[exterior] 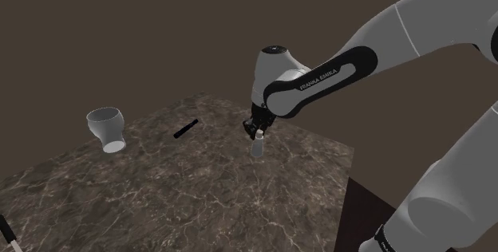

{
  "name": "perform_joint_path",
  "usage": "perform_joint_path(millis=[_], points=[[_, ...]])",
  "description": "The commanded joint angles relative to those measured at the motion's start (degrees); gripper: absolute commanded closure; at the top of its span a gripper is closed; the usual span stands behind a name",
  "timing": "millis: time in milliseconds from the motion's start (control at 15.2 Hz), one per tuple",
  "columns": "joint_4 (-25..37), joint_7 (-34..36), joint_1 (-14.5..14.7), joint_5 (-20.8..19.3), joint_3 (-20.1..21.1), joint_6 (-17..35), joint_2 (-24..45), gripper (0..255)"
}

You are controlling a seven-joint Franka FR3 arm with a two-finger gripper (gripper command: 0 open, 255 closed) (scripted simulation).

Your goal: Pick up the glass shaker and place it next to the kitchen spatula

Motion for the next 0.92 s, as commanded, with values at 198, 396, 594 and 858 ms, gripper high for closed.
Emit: perform_joint_path(millis=[198, 396, 594, 858], points=[[-0.03, 0.0, -0.01, 0.0, -0.01, 0.0, 0.01, 255], [0.92, -0.88, 0.12, 0.94, -0.09, -2.33, -1.48, 255], [1.99, -1.66, 0.24, 1.75, -0.2, -4.67, -2.84, 255], [3.6, -2.57, 0.39, 2.63, -0.37, -7.79, -4.46, 255]])
